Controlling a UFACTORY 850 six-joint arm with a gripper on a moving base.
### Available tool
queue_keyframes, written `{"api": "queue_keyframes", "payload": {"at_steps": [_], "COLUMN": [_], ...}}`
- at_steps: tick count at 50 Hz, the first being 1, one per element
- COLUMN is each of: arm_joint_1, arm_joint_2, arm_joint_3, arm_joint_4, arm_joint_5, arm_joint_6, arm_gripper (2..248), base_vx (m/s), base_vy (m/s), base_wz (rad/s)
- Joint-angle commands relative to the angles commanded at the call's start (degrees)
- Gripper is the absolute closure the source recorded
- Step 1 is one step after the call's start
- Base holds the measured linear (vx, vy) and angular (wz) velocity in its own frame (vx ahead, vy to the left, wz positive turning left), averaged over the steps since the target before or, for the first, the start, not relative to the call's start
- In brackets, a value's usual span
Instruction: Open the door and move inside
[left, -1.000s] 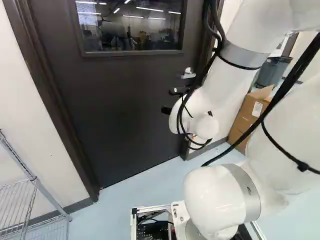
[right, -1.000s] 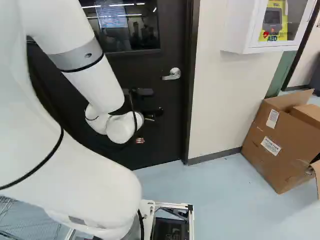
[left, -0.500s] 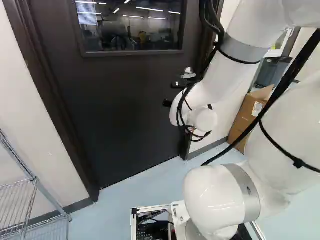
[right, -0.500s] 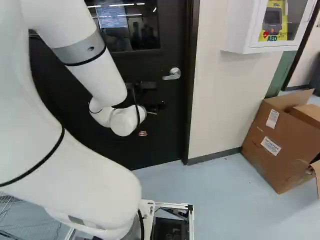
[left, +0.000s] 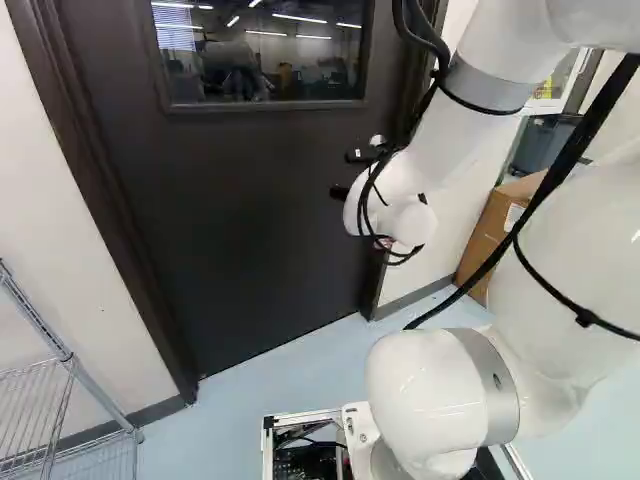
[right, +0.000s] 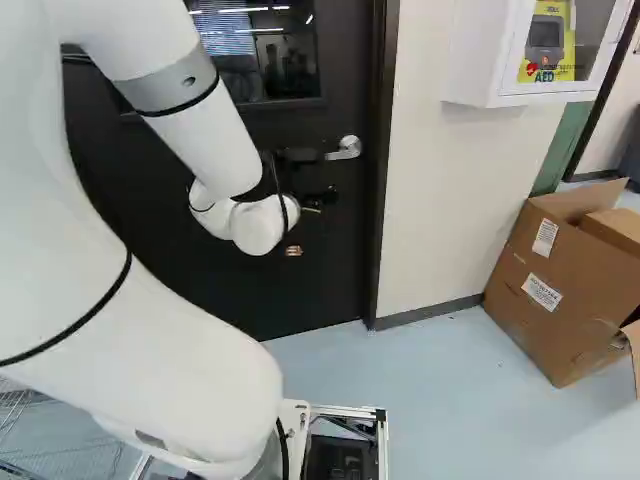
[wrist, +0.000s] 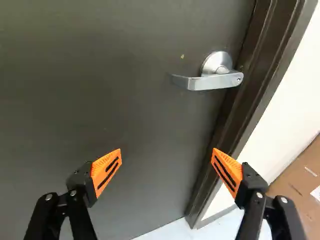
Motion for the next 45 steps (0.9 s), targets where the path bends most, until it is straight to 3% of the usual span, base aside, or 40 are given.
{"api": "queue_keyframes", "payload": {"at_steps": [45], "arm_joint_1": [-5.8], "arm_joint_2": [-3.2], "arm_joint_3": [-9.2], "arm_joint_4": [-13.7], "arm_joint_5": [0.0], "arm_joint_6": [0.0], "arm_gripper": [3], "base_vx": [0.000], "base_vy": [0.000], "base_wz": [0.000]}}
